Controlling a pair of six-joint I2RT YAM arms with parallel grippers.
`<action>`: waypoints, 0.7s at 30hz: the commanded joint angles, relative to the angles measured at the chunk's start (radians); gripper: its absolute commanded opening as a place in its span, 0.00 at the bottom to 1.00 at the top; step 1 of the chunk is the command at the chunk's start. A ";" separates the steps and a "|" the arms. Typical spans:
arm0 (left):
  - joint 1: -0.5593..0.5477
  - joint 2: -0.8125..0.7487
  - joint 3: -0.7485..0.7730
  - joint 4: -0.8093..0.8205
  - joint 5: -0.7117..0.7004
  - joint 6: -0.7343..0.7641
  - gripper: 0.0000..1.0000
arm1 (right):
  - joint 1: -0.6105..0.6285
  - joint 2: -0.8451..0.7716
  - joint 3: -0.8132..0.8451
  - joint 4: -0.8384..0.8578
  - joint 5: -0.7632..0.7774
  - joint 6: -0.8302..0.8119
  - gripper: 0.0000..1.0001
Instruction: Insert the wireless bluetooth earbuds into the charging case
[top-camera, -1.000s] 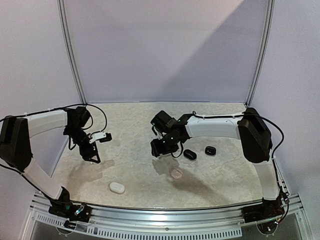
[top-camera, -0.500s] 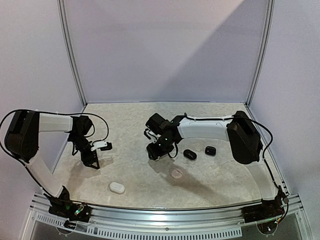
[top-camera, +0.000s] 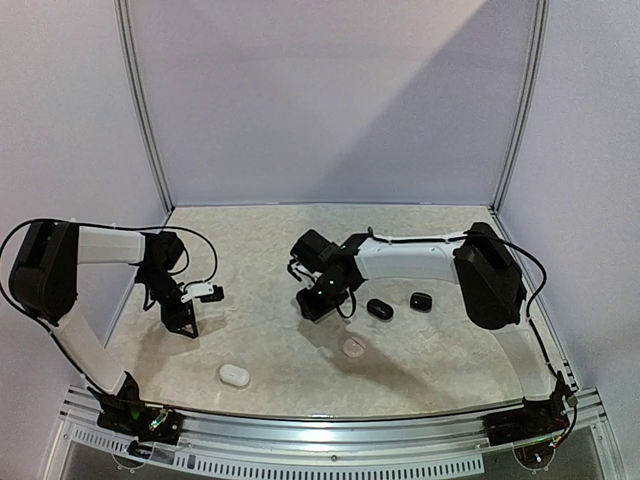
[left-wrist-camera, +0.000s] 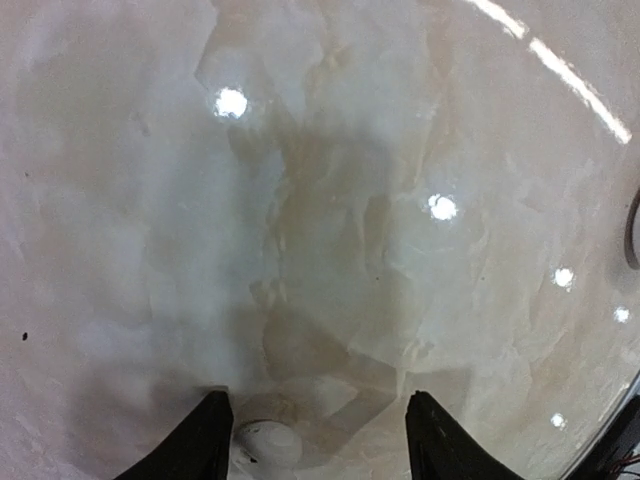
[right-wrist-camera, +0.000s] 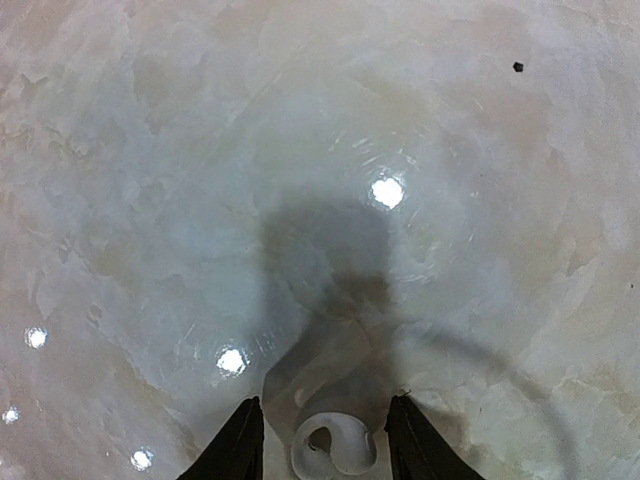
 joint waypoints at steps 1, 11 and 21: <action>0.041 -0.019 -0.005 -0.057 -0.023 0.073 0.62 | 0.006 -0.005 -0.038 -0.040 0.019 0.013 0.44; 0.101 0.002 -0.022 -0.056 -0.075 0.168 0.57 | 0.012 0.003 -0.043 -0.032 0.013 0.007 0.38; 0.104 -0.004 -0.056 -0.038 -0.073 0.187 0.46 | 0.014 -0.025 -0.068 -0.053 0.038 0.032 0.36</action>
